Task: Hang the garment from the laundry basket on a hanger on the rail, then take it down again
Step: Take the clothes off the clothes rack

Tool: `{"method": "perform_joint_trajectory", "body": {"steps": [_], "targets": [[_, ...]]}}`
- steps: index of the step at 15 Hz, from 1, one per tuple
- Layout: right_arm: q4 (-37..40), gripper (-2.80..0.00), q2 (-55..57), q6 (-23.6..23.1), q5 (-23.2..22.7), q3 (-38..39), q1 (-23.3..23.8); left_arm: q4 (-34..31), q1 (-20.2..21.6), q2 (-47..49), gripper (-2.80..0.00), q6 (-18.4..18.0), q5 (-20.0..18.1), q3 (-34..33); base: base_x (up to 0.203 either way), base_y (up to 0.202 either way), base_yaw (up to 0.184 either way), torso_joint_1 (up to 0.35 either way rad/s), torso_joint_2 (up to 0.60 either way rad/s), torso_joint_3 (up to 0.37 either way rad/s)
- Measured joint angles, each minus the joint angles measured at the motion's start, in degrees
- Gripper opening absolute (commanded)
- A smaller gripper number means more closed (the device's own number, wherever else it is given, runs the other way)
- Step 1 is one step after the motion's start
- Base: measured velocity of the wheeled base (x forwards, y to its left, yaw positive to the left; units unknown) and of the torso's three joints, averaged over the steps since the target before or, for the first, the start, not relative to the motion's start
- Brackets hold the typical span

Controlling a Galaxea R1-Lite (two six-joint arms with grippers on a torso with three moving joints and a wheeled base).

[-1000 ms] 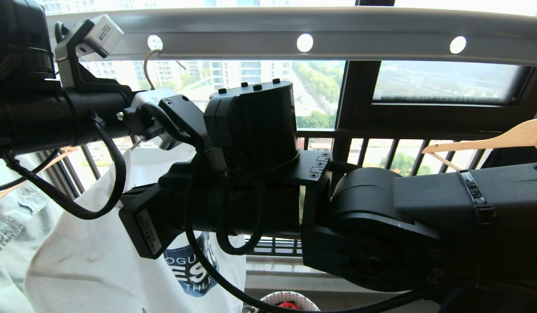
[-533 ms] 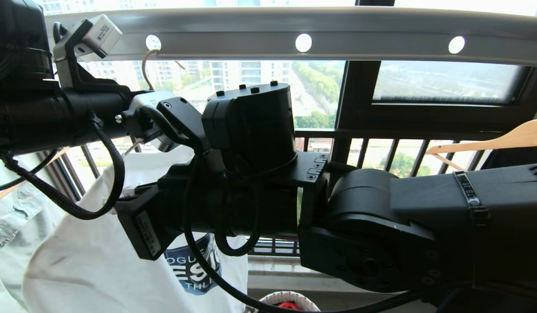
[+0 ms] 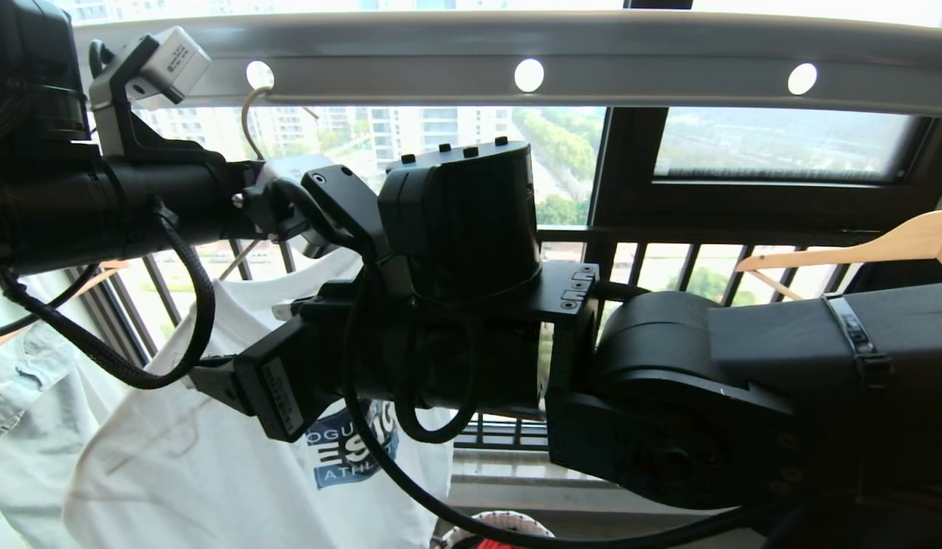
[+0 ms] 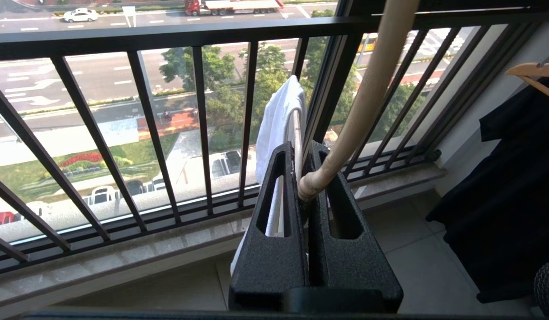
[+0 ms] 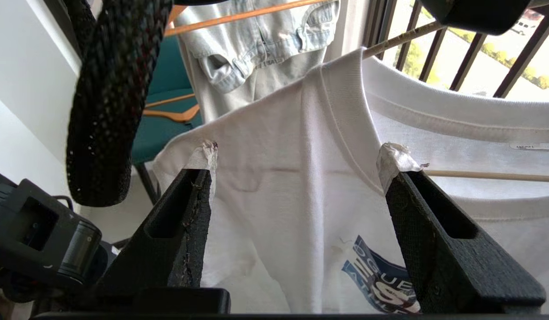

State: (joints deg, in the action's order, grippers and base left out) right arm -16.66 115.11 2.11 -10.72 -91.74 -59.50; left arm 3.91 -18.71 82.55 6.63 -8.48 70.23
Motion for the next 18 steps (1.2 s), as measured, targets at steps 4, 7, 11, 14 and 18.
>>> {"method": "perform_joint_trajectory", "body": {"steps": [4,7,11,14,18], "targets": [[-3.4,-2.8,-2.2,0.0,0.9,4.2,0.7,0.1,0.0,-0.1,-2.8,0.0,-0.1,-0.2,0.0,0.0,0.0,0.0,0.0,0.0],[-3.4,-2.8,-4.6,0.0,1.2,6.4,1.3,0.4,0.0,0.0,-2.8,0.1,-0.1,-0.9,0.0,0.0,0.0,0.0,0.0,0.0],[-3.5,-2.8,-9.4,0.6,2.6,11.3,3.5,0.3,0.0,-0.1,-2.8,0.2,-0.1,-1.4,0.0,0.0,0.0,0.0,0.0,0.0],[-3.6,-2.8,-12.5,3.1,2.7,14.9,5.4,0.2,0.0,-0.1,-2.8,0.2,-0.1,-1.6,0.0,0.0,0.0,0.0,0.0,0.0],[-3.7,-2.8,-14.7,4.4,2.7,17.6,7.7,0.1,0.0,-0.2,-2.8,0.1,-0.1,-1.7,0.0,0.0,0.0,0.0,0.0,0.0]]}}
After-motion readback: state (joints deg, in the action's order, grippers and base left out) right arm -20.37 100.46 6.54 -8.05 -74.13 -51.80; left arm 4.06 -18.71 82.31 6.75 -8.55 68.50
